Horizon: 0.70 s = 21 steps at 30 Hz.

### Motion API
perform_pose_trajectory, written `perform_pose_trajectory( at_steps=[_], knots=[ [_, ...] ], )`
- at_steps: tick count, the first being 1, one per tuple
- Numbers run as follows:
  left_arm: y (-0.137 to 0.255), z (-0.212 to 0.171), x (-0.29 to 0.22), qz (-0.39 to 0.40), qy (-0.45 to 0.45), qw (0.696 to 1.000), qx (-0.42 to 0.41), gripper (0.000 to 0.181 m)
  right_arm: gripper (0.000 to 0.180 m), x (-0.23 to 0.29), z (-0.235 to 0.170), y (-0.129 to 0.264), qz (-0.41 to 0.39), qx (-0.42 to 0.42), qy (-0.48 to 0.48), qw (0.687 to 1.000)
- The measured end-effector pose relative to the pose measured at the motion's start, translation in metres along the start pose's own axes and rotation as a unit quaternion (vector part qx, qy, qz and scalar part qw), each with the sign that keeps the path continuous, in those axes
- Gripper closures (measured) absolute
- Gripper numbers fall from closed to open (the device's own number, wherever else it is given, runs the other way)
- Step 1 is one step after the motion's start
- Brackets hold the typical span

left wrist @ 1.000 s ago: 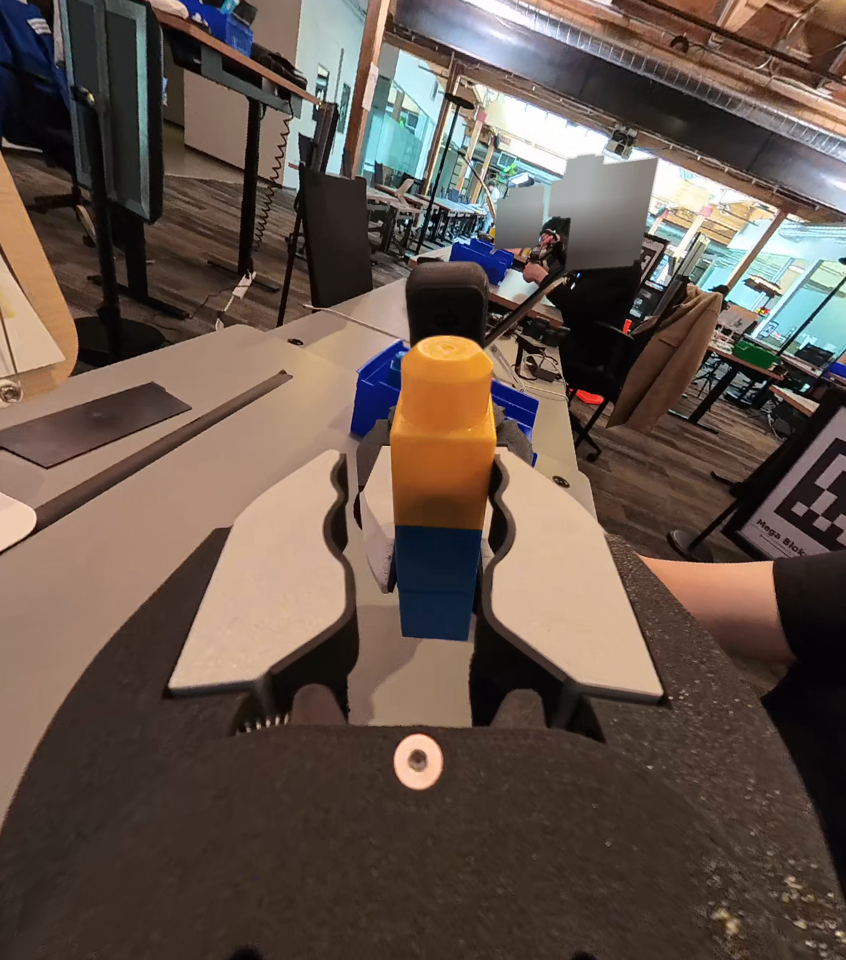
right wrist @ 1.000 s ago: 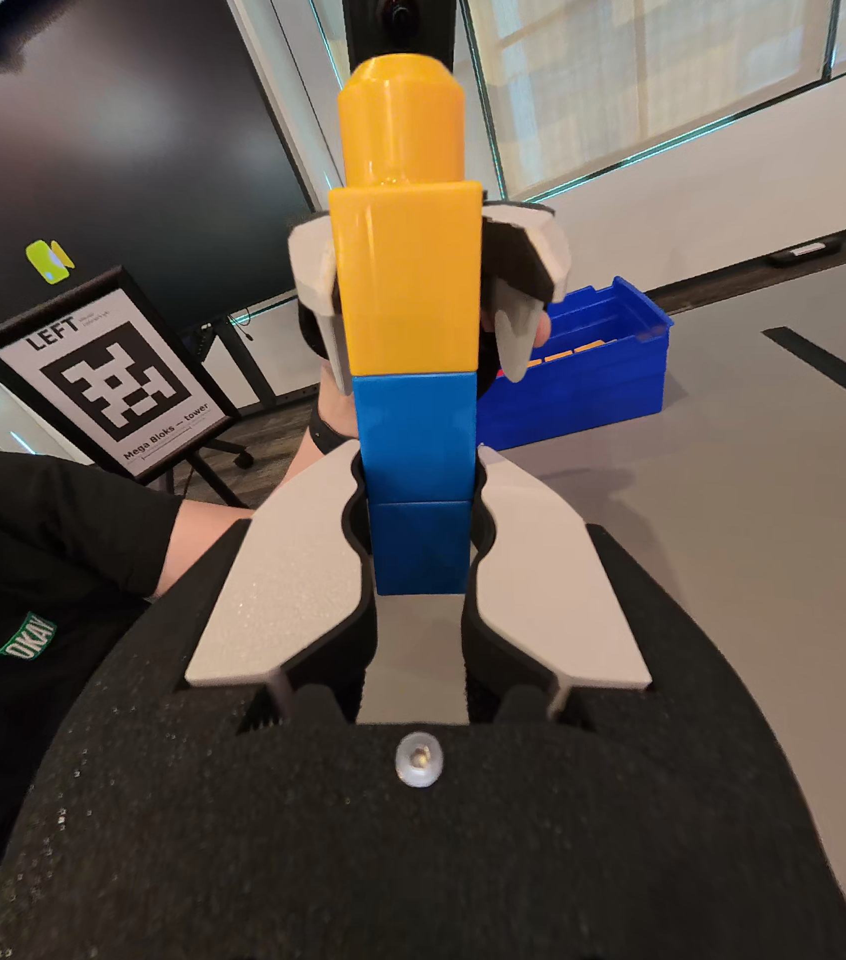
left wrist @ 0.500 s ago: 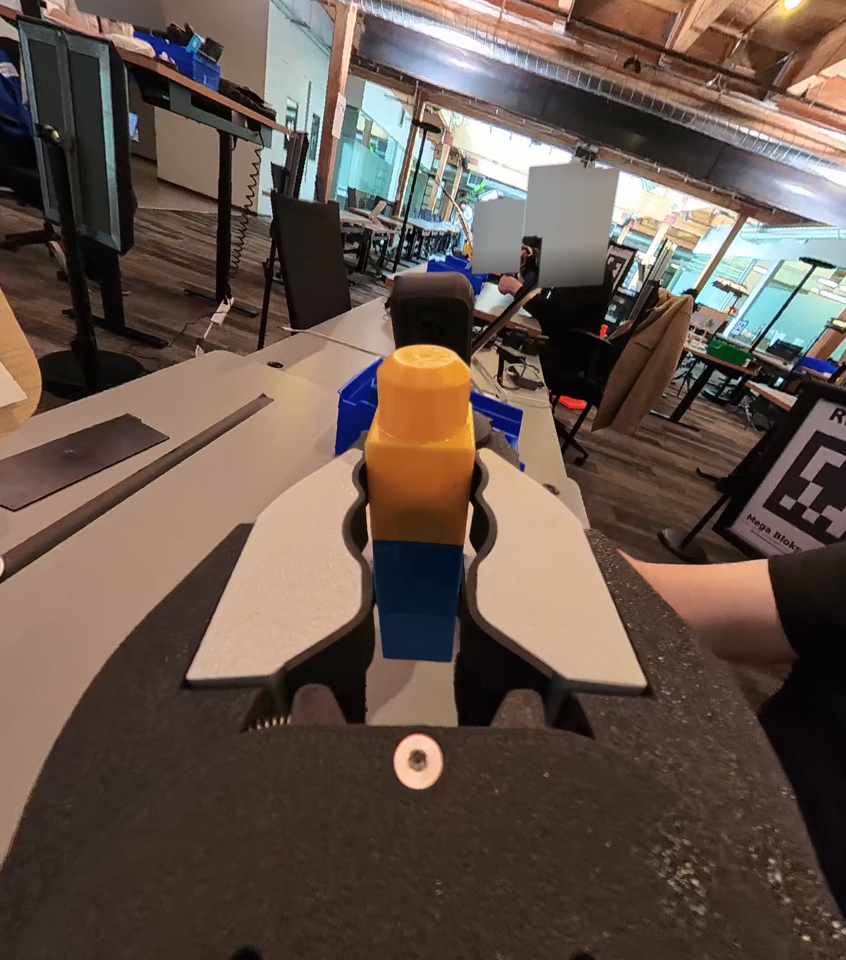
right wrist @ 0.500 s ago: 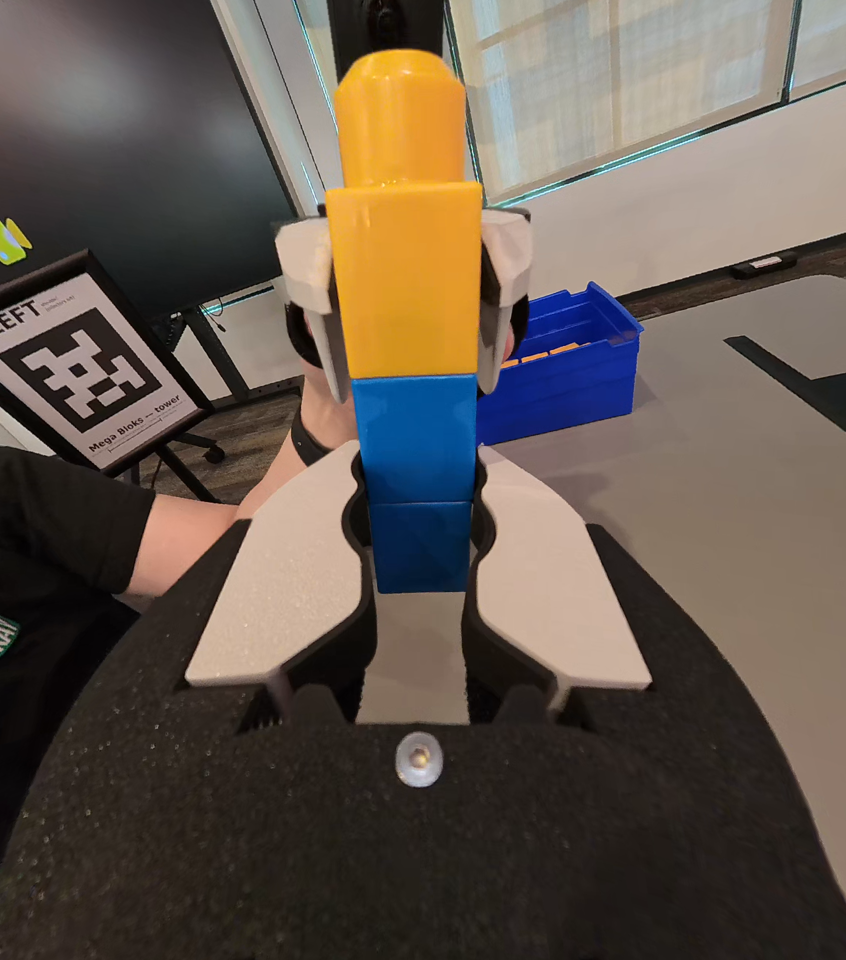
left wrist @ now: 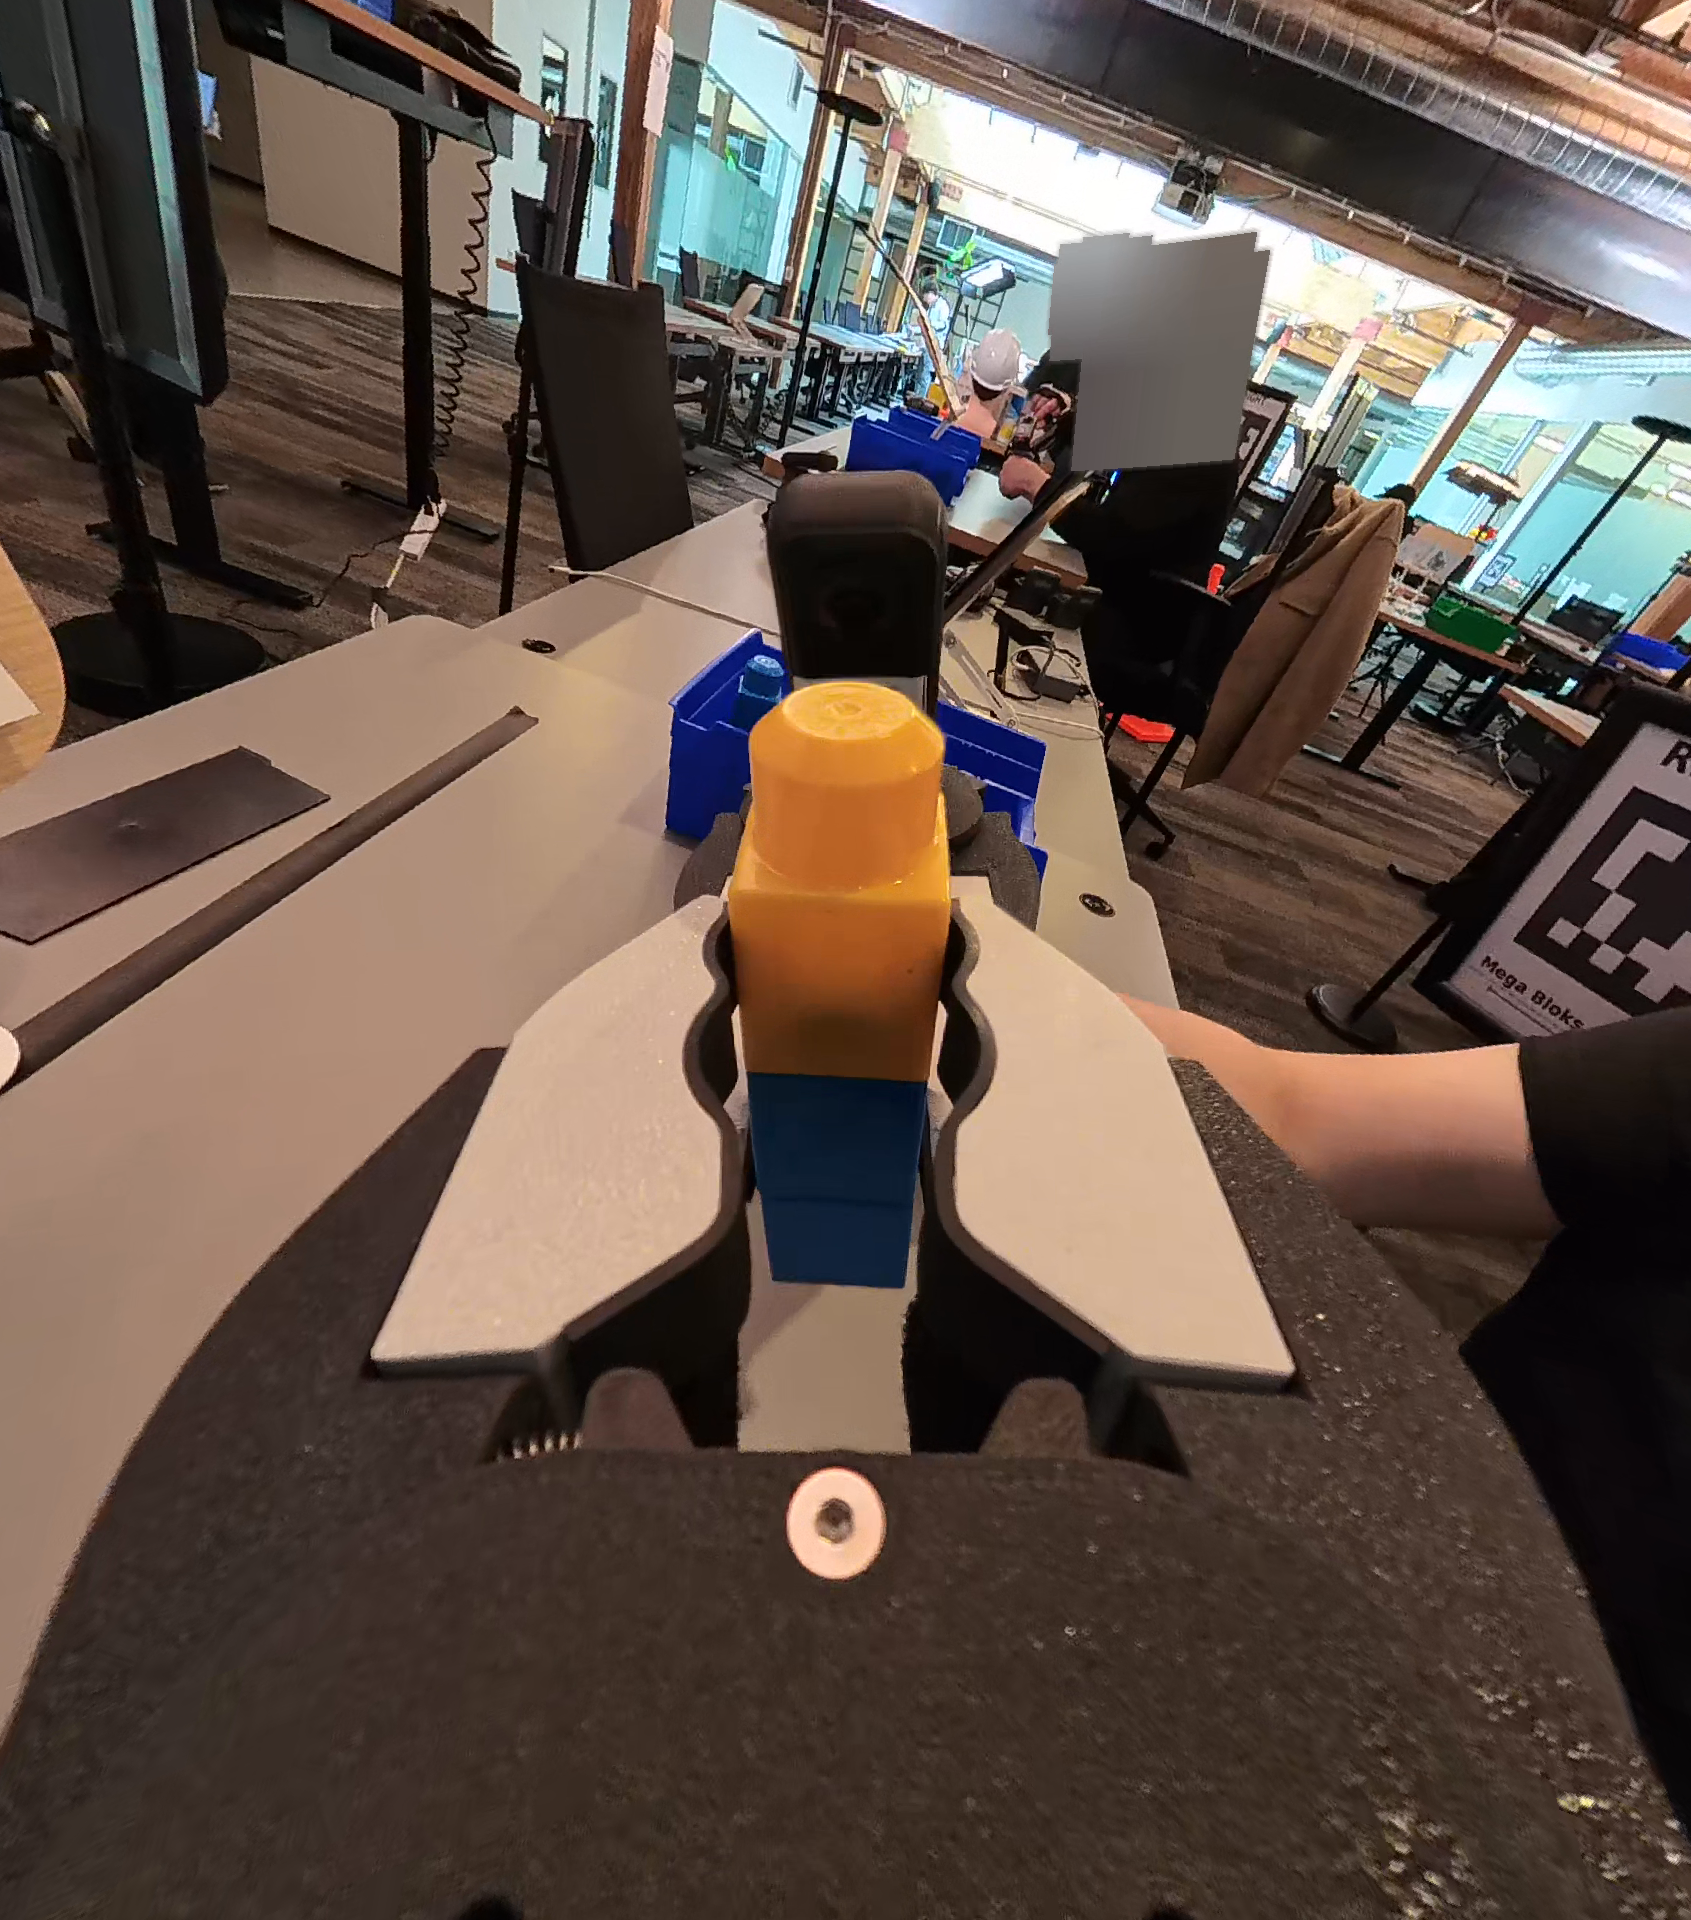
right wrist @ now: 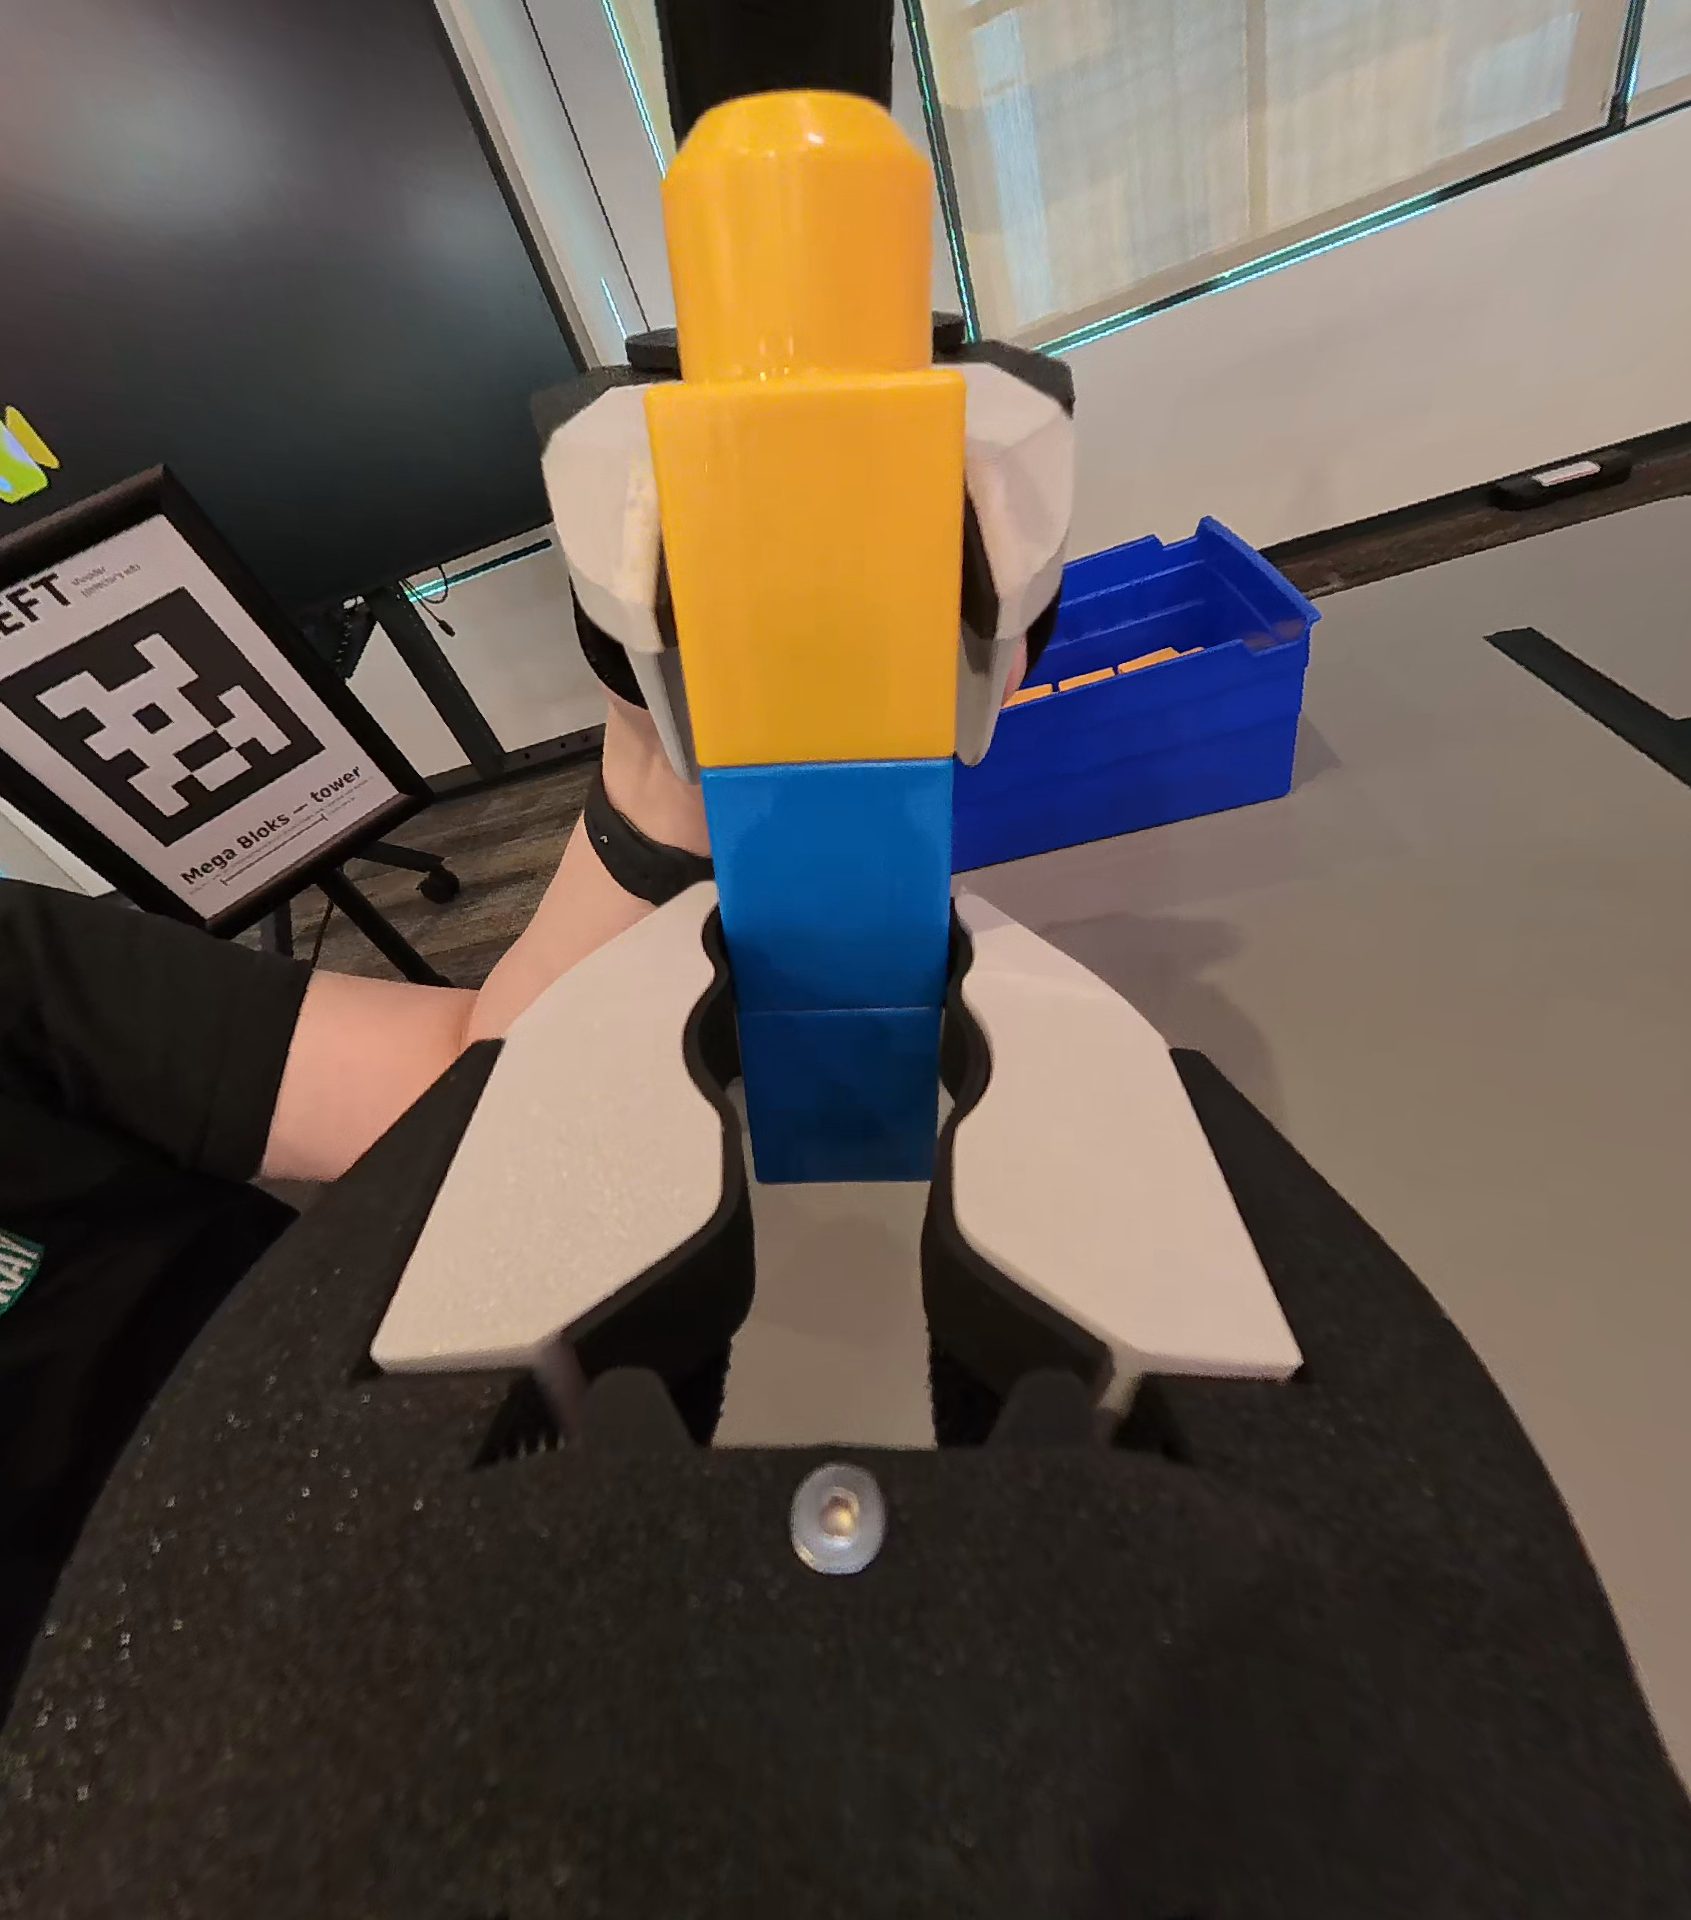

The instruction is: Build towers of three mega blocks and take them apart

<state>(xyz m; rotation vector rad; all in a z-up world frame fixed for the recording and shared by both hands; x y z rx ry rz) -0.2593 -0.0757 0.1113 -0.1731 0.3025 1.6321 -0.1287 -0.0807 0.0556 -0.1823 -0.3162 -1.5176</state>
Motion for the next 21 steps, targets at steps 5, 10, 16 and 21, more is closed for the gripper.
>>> perform_pose_trajectory(
  at_steps=[5,10,16,21],
  knots=[
    [0.0001,-0.0011,0.0012,0.004,0.000,1.000,0.005,0.144,0.145,-0.0014,-0.0004,0.0015,-0.002,0.001,-0.003,1.000],
    [-0.0007,-0.0033,0.0036,0.008,-0.003,1.000,0.013,0.144,0.145,-0.0040,-0.0019,0.0038,-0.008,0.008,-0.007,1.000],
    [-0.0018,-0.0048,0.0057,0.018,-0.001,1.000,0.020,0.144,0.145,-0.0069,-0.0031,0.0057,-0.009,0.011,-0.019,1.000],
    [-0.0046,-0.0028,0.0076,0.009,0.022,1.000,-0.007,0.144,0.145,-0.0074,-0.0023,0.0067,0.003,0.004,-0.033,0.999]
  ],
)
Point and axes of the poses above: each gripper's, where its closed fingertips meet, y back along the fingers, z out of its top, x = y × z across the jaws, the point moved 8 cm from there along y, back along the fingers, and after that the axes turned 1 degree about -z, right-handed, at the moved point
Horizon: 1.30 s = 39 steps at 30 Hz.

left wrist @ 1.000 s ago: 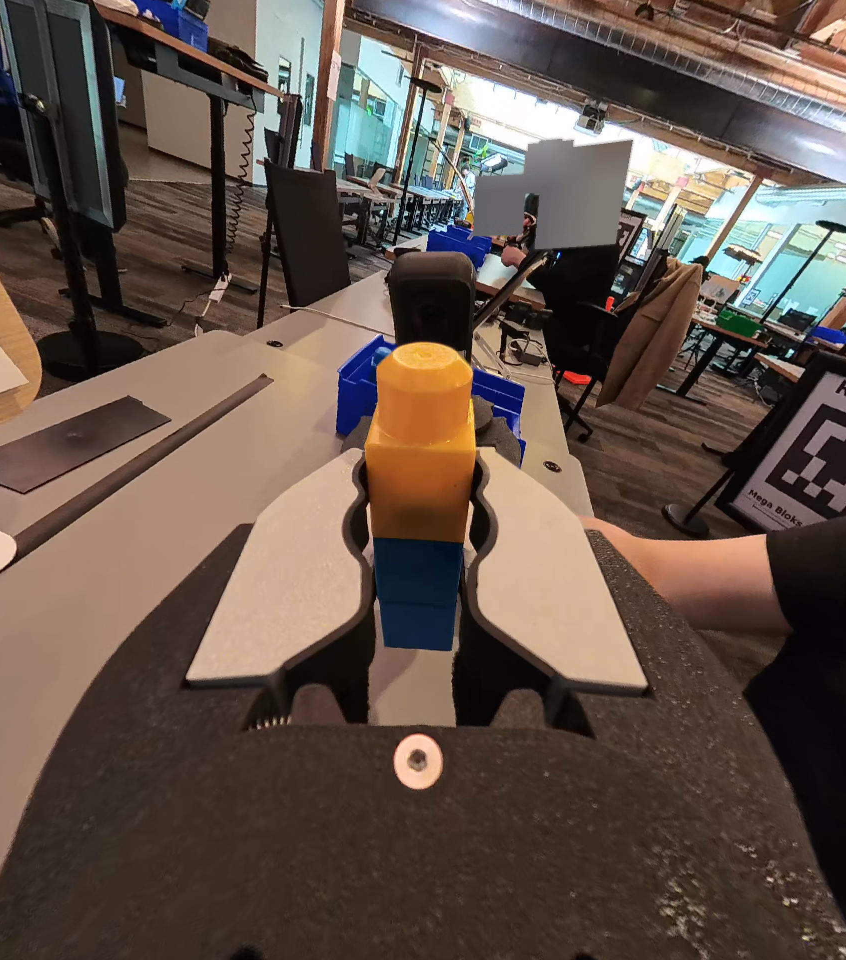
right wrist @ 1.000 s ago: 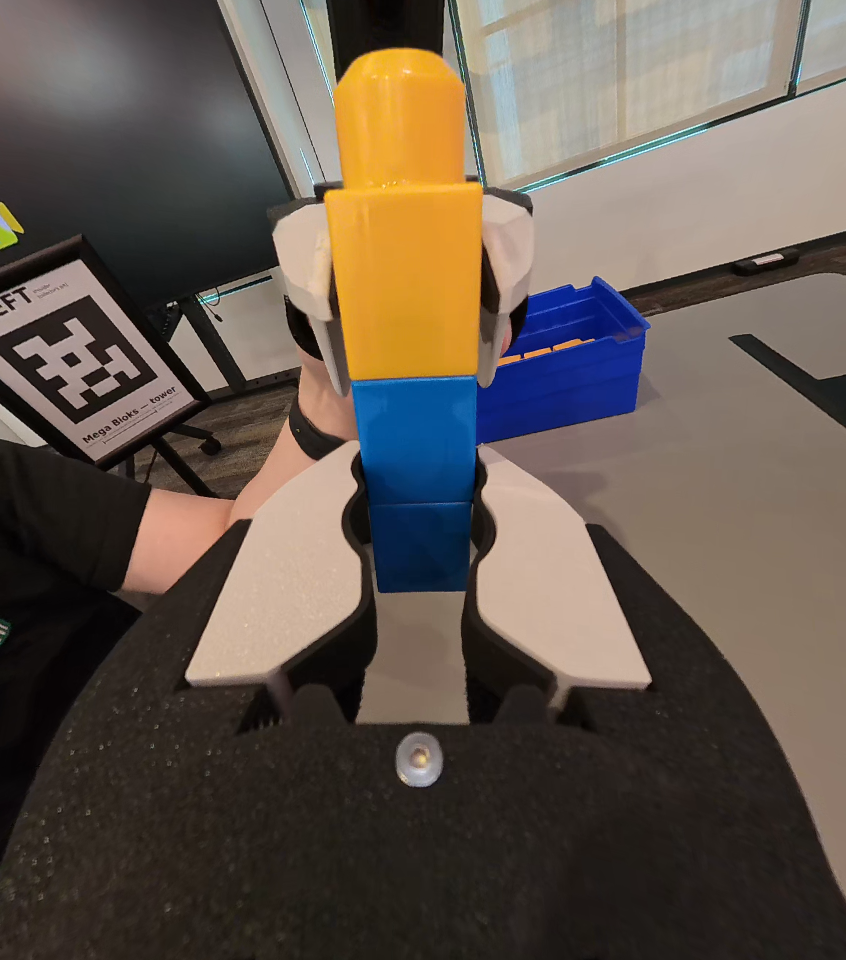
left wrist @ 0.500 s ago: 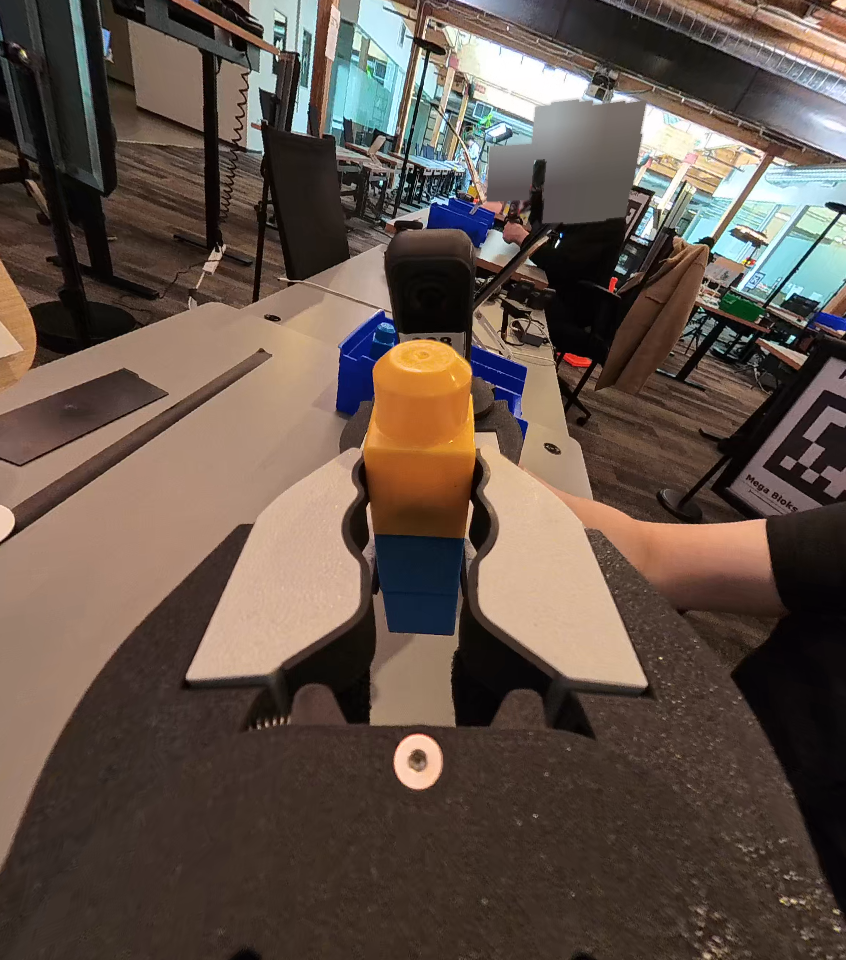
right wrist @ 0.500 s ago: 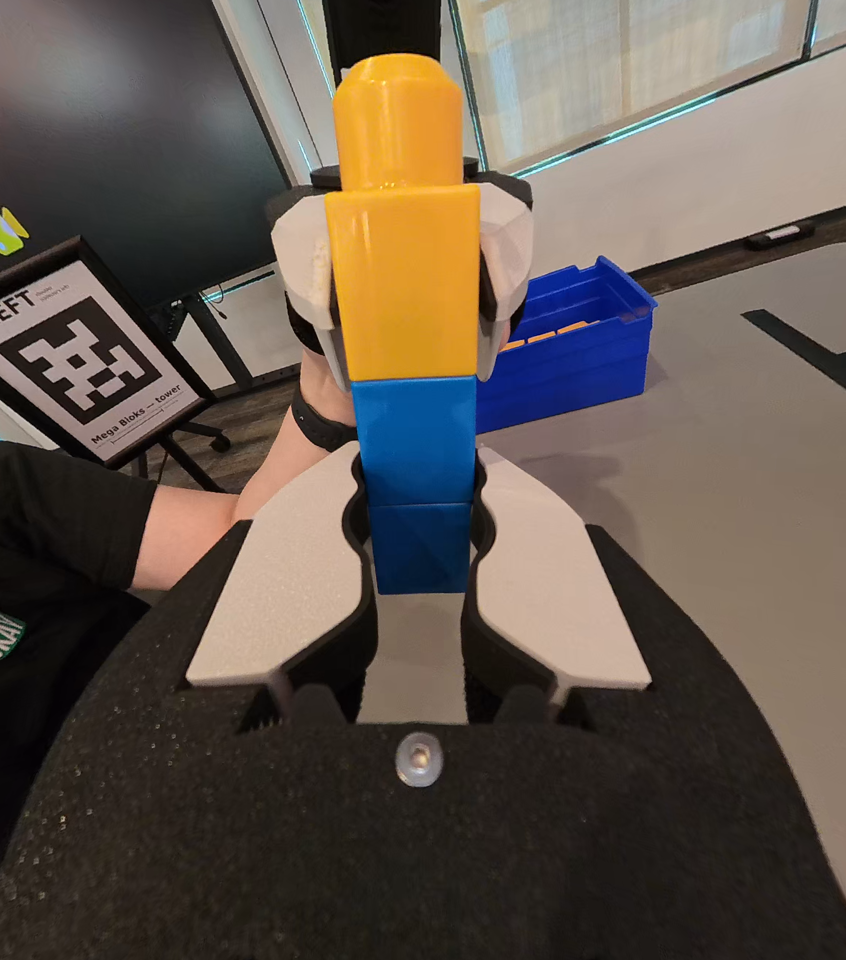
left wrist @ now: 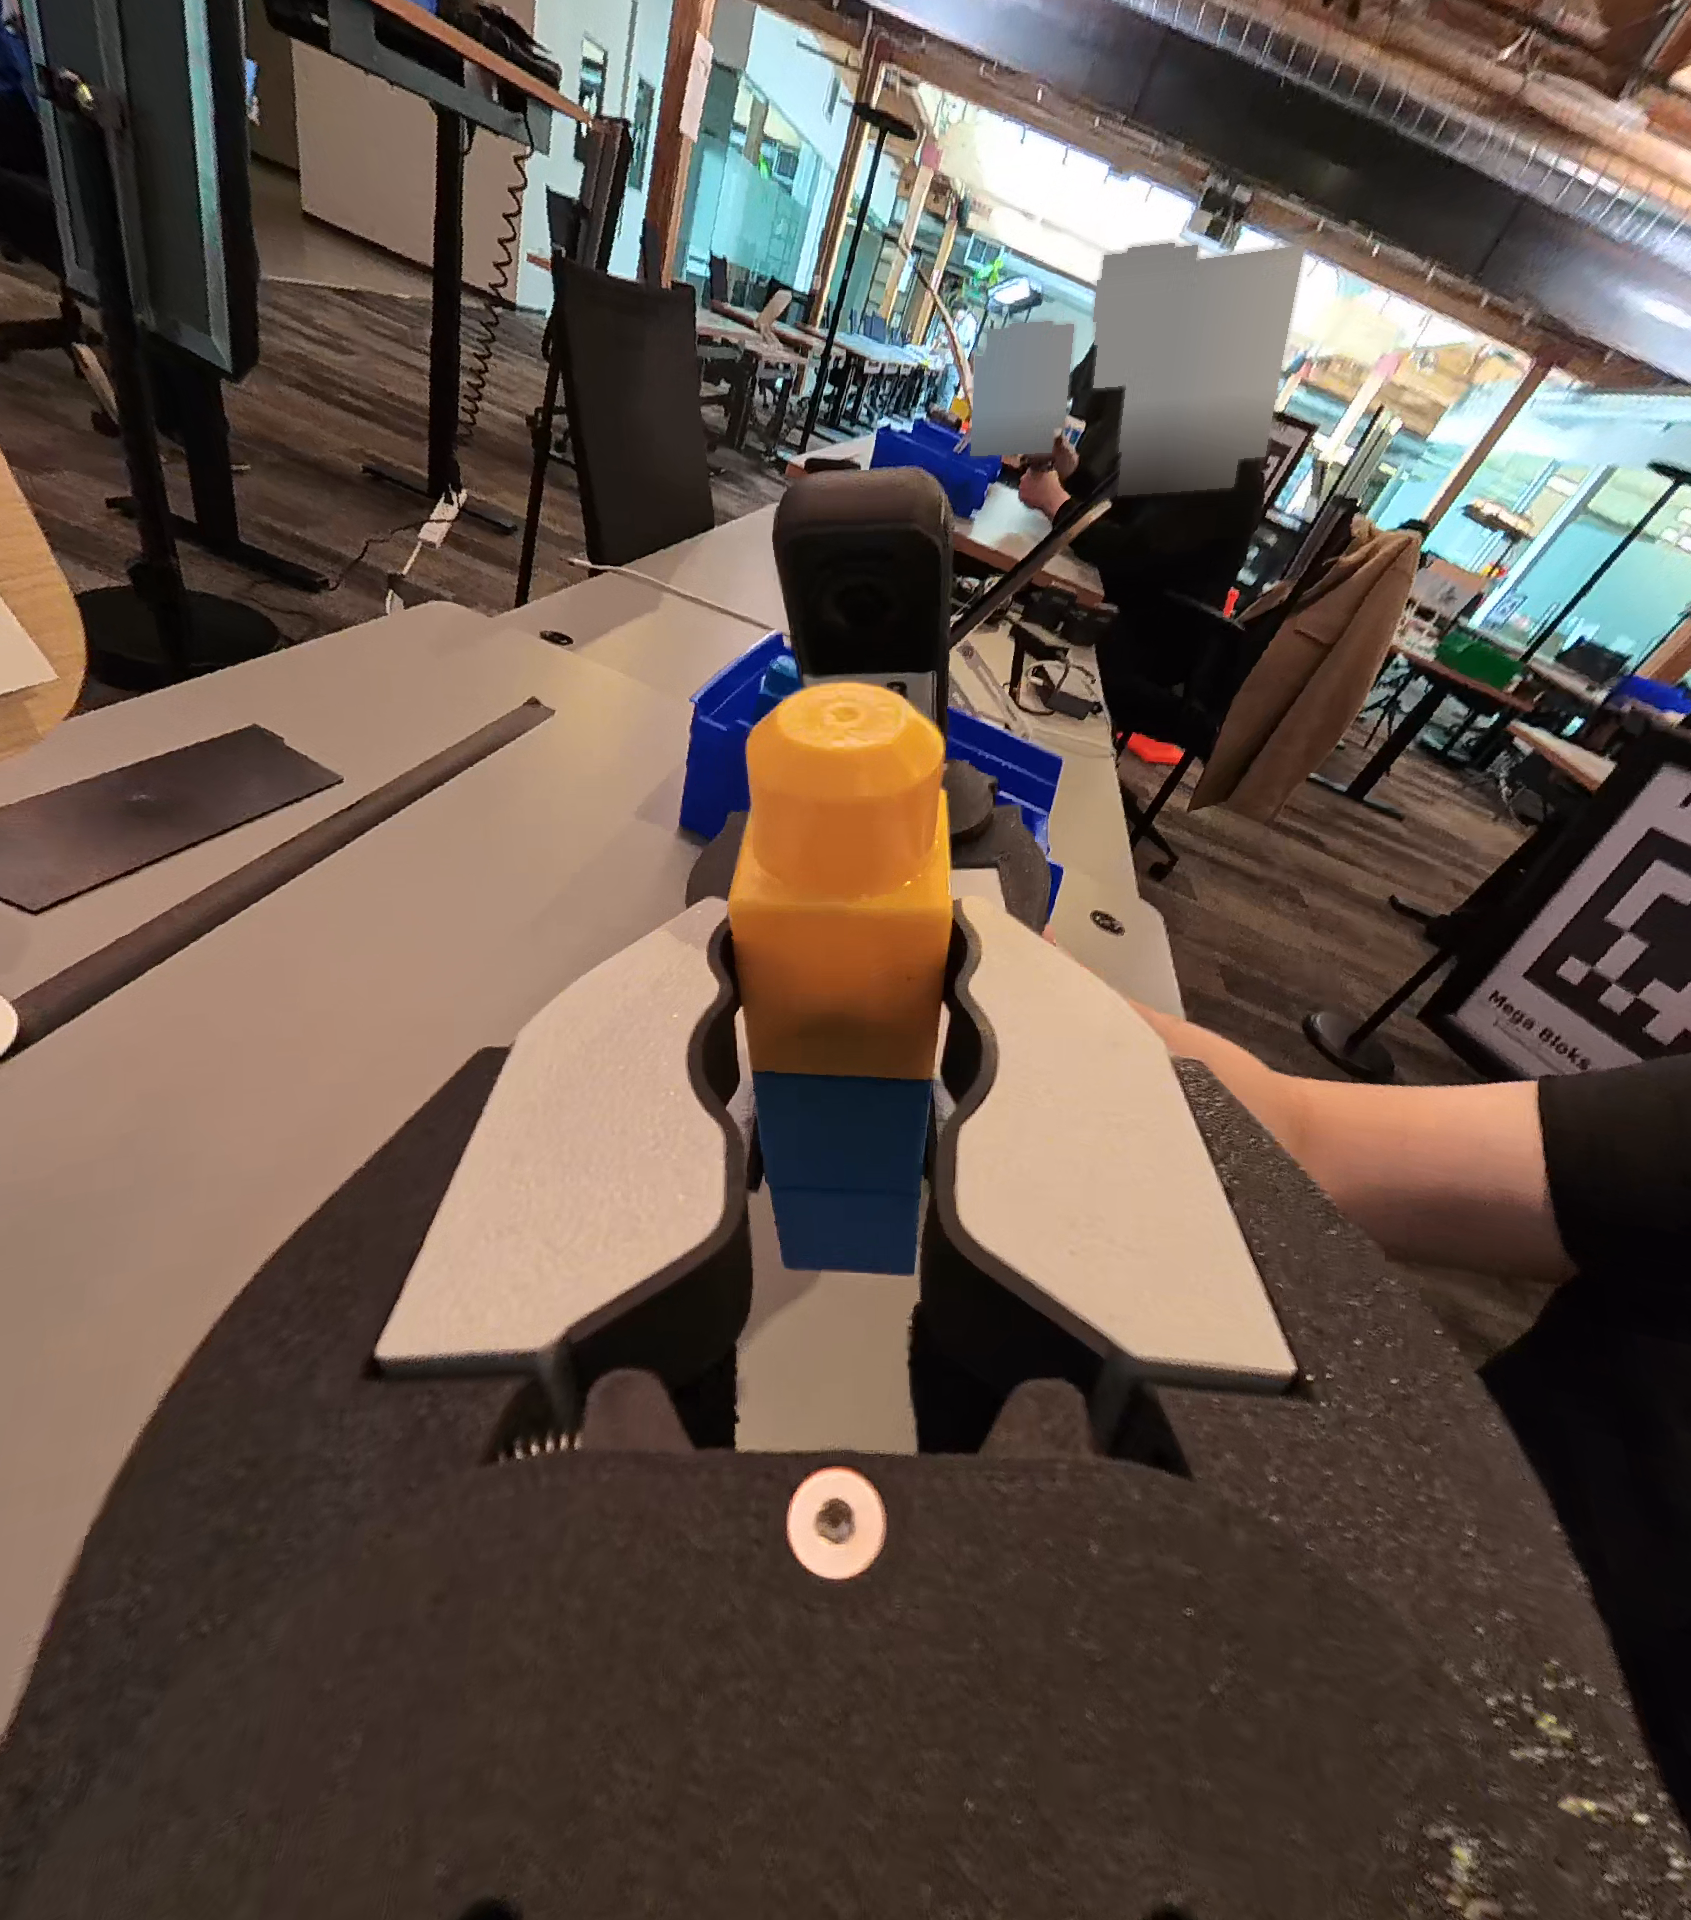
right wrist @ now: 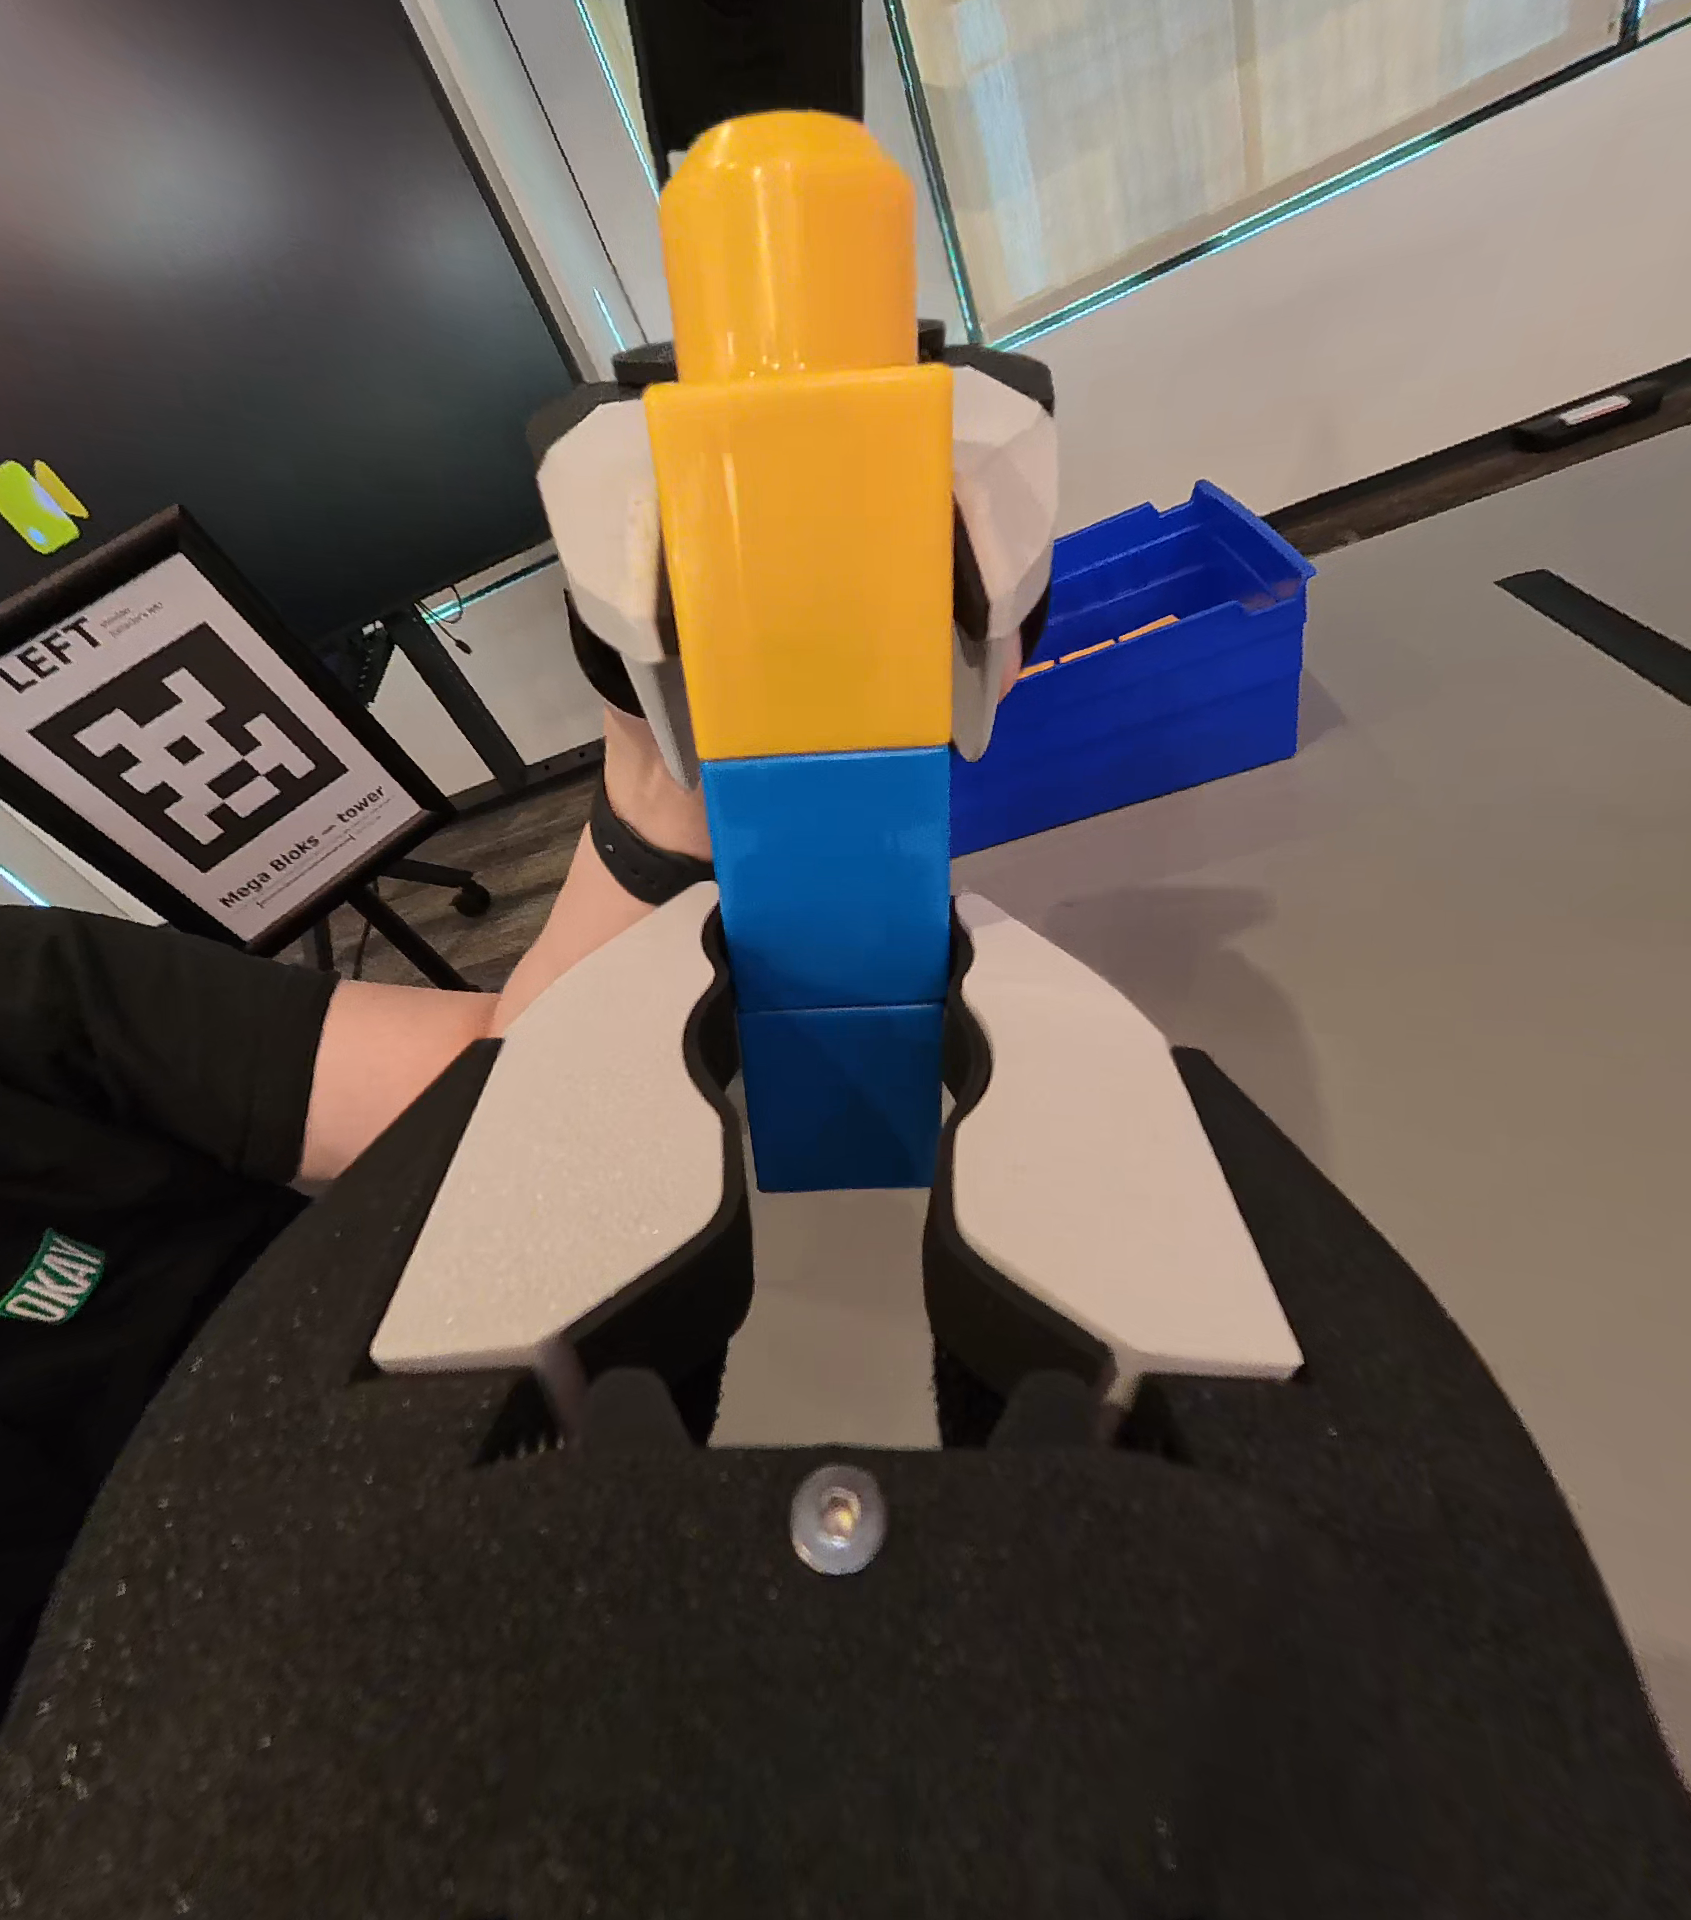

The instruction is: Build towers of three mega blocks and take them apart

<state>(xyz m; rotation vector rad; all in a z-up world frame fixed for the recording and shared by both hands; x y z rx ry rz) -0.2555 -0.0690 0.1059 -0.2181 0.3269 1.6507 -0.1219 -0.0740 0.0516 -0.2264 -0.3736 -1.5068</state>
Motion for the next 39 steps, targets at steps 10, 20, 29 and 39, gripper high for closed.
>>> perform_pose_trajectory(
  at_steps=[10,20,29,39],
  knots=[
    [-0.004,-0.002,0.002,-0.014,0.048,0.999,-0.001,0.145,0.137,0.000,0.002,0.007,-0.004,-0.014,0.009,1.000],
    [0.007,0.005,0.003,-0.011,0.056,0.997,-0.052,0.119,0.144,-0.003,0.009,0.020,0.043,-0.084,-0.034,0.995],
    [-0.026,-0.012,-0.019,-0.072,0.031,0.995,0.054,0.123,0.144,0.006,0.024,0.058,0.105,-0.173,-0.012,0.979],
    [-0.070,-0.023,-0.017,-0.036,-0.012,0.998,0.059,0.145,0.143,0.015,0.030,0.064,0.023,-0.163,0.050,0.985]
  ],
)
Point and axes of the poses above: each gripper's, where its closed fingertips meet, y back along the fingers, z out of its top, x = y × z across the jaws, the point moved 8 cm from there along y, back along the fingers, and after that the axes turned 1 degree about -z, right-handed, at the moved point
